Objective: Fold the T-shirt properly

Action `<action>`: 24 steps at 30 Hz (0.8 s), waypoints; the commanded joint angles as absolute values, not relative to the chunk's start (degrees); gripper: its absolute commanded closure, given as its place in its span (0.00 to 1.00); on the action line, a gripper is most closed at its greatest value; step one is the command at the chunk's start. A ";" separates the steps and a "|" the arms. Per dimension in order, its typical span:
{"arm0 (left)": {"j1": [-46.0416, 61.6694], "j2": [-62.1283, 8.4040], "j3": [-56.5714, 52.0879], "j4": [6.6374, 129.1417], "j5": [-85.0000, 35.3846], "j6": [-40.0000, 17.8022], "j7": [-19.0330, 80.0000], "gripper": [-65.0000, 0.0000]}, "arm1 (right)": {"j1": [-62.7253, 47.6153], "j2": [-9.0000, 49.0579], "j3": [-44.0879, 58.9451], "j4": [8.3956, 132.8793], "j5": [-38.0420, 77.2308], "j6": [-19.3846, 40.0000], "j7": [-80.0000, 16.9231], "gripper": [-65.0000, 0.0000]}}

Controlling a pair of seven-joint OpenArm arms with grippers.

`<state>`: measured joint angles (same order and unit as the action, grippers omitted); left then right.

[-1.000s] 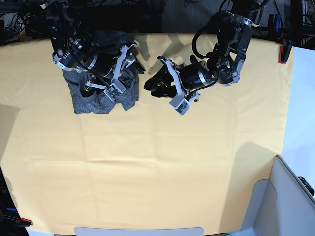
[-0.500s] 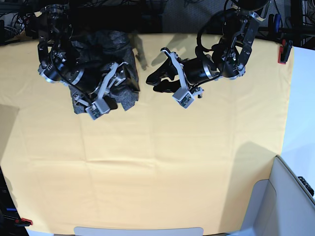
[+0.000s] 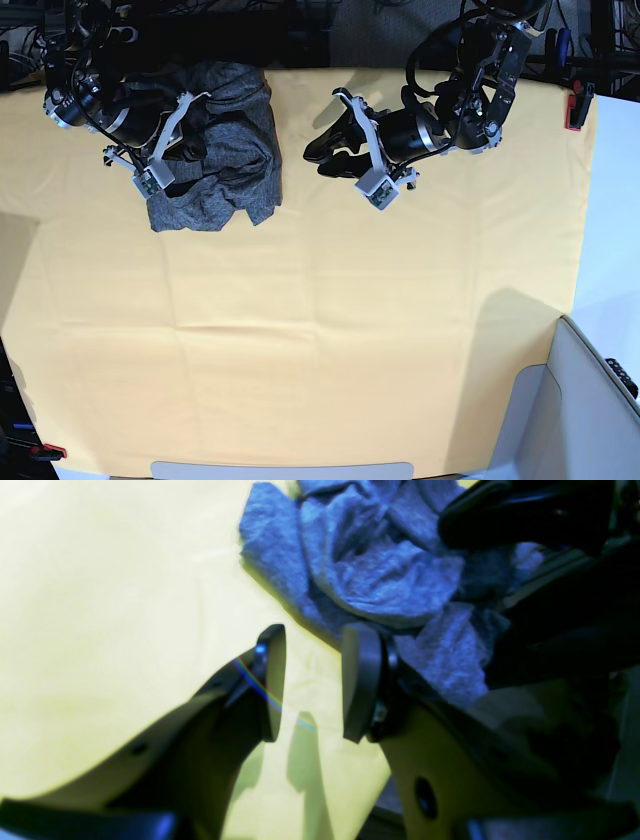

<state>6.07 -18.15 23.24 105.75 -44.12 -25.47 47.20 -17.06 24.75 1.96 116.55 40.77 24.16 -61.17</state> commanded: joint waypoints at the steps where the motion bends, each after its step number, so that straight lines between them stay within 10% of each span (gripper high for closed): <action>1: 5.41 -18.42 22.99 106.59 -45.14 -25.80 45.76 0.71 | -17.19 25.45 2.33 117.67 40.57 24.40 -60.18 1.00; 16: 5.49 -18.42 23.08 105.01 -45.14 -25.80 45.76 0.71 | -19.82 21.49 9.45 117.76 37.58 12.00 -60.00 1.00; 24: 5.14 -18.51 23.08 104.13 -45.14 -25.80 45.76 0.71 | -20.09 22.37 -2.59 117.67 37.58 12.00 -60.18 1.00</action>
